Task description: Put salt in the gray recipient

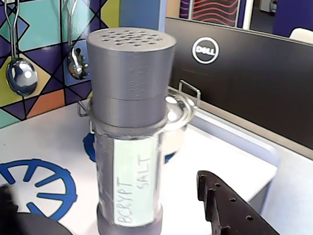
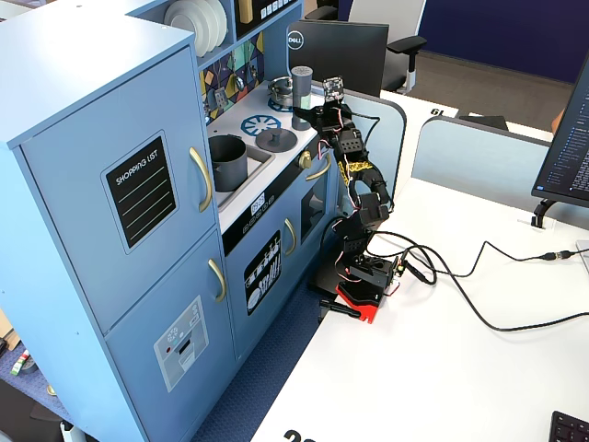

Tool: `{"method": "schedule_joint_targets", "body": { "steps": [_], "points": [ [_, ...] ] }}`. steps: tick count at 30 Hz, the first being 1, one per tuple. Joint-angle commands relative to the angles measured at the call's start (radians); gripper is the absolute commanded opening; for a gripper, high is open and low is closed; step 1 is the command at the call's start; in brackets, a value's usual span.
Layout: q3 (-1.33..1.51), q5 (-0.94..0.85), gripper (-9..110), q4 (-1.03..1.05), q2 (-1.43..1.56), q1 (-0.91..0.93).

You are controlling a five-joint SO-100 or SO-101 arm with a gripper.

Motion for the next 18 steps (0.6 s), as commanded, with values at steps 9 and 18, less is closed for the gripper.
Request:
{"method": "schedule_joint_targets", "body": {
  "steps": [9, 18],
  "points": [
    [-0.186, 0.055, 61, -0.120, -0.247, -0.003],
    [-0.345, 0.040, 58, -0.198, -0.439, -0.006]
  ]
}}
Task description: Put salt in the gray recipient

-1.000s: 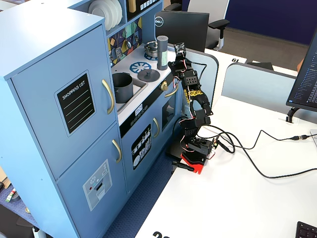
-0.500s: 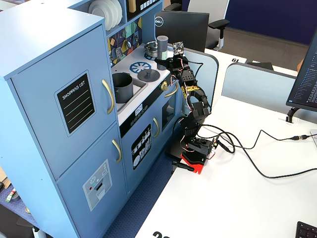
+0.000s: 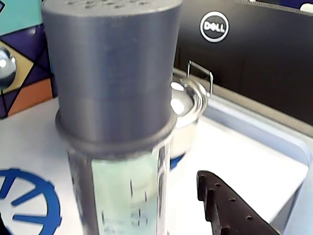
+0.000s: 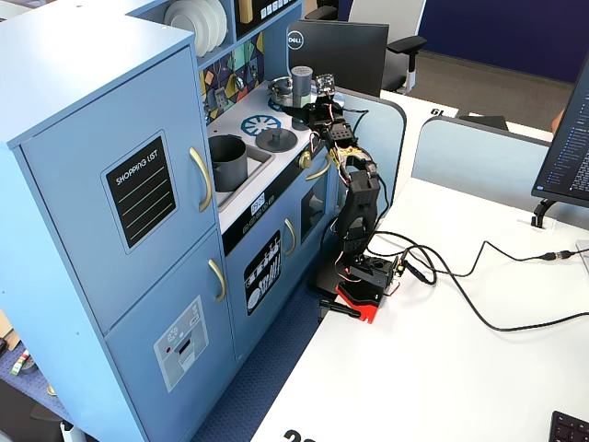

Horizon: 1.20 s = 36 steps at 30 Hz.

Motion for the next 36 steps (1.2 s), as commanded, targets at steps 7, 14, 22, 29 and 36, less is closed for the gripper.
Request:
{"method": "schedule_joint_targets", "body": {
  "steps": [7, 14, 22, 29, 36],
  "points": [
    [-0.199, -0.026, 56, -0.138, -0.147, -0.012],
    [-0.319, -0.041, 53, -0.143, -0.245, -0.026],
    [-0.390, -0.041, 51, -0.143, -0.310, -0.051],
    [-0.422, -0.127, 9, -0.124, -0.336, -0.074],
    [-0.436, -0.091, 0, -0.178, -0.307, -0.078]
  ]
}}
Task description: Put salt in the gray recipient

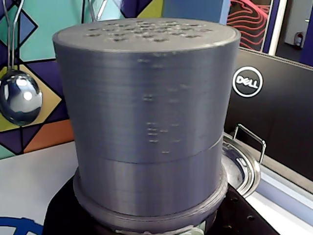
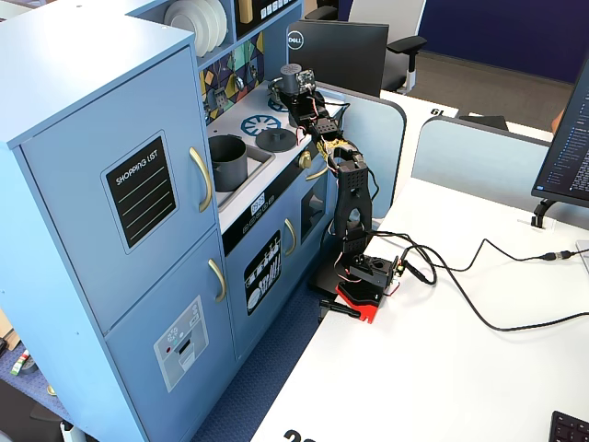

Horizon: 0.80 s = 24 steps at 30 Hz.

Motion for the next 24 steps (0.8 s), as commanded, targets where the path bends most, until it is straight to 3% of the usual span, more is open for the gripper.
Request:
{"method": "schedule_joint_targets", "body": {
  "steps": [1, 7, 10, 16, 24],
  "points": [
    [-0.091, 0.025, 0, -0.061, 0.058, -0.003],
    [-0.189, 0.118, 0, 0.012, 0.172, -0.029],
    [-0.199, 0.291, 0, 0.141, 0.282, -0.080],
    [-0.176, 1.011, 0, 0.571, 0.517, -0.298],
    [0.020, 1.816, 0, 0.643, 0.670, -0.742]
  ]
}}
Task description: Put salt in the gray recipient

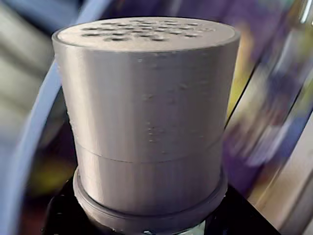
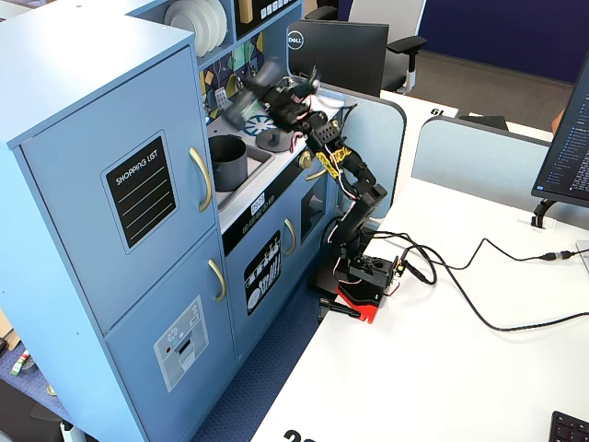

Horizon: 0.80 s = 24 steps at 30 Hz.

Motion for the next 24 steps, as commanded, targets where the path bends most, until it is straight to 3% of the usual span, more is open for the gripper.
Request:
{"method": "schedule_joint_targets", "body": {
  "steps": [1, 5, 13, 20, 24],
  "points": [
    [-0.018, 0.518, 0, 0.034, 0.064, -0.179],
    [-0.124, 0.804, 0, 0.071, -0.023, -0.250],
    [-0.213, 1.100, 0, 0.028, -0.137, -0.327],
    [-0.244, 1.077, 0, -0.143, -0.176, -0.351],
    [-0.314, 1.134, 0, 0.000, -0.213, -0.310]
  ]
}}
